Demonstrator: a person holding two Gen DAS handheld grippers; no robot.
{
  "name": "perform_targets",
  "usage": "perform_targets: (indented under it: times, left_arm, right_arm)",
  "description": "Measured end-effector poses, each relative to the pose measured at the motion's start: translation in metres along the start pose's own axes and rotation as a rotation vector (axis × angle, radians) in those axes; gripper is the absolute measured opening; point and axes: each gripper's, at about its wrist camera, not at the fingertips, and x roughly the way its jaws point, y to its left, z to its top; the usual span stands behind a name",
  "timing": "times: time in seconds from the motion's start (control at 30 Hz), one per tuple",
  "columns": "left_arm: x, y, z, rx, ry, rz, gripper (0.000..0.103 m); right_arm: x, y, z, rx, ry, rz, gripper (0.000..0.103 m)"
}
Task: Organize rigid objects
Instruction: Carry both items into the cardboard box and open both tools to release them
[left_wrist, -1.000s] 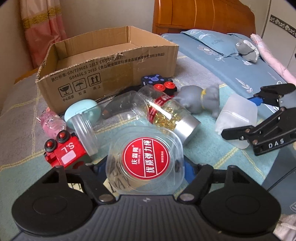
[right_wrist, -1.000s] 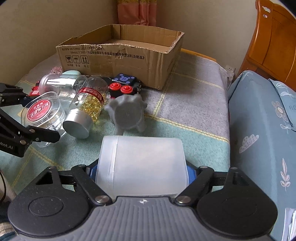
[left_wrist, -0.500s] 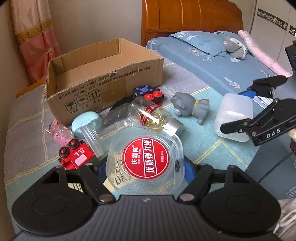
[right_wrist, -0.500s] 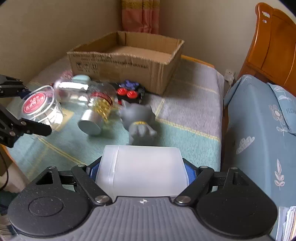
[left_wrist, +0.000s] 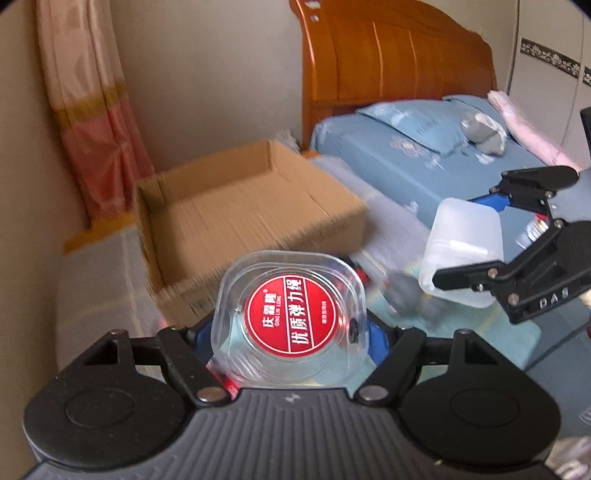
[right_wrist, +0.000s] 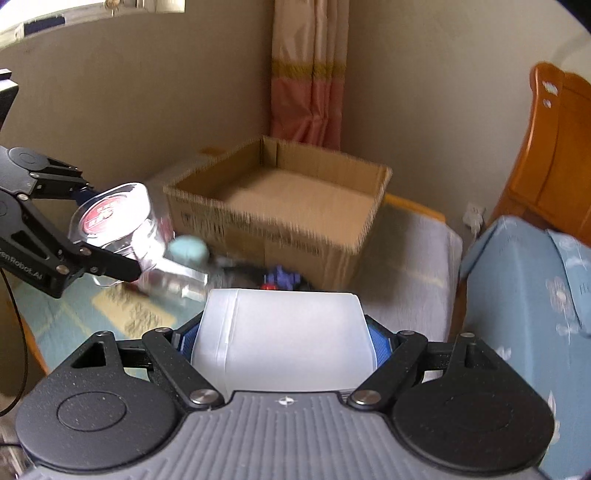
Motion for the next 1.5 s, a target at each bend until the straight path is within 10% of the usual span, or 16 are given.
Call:
perform_targets:
  times: [0.63, 0.8, 1.5]
  left_arm:
    - [0.075, 0.077, 0.082, -0.084, 0.029, 0.111, 0.076]
    - [0.092, 0.086, 0.09, -0.093, 0.048, 0.091, 0.076]
    - [0.164, 0.115, 0.121, -0.131, 0.142, 0.18, 0.081]
  right_arm:
    - [0.104, -0.033, 0.104, 0.105, -0.037, 0.021, 0.086]
    - [0.121, -0.035, 0.102, 0.116, -0.05, -0.002, 0.103]
    - [0.065, -0.028, 0.062, 0.145, -0.067, 0.011, 0.103]
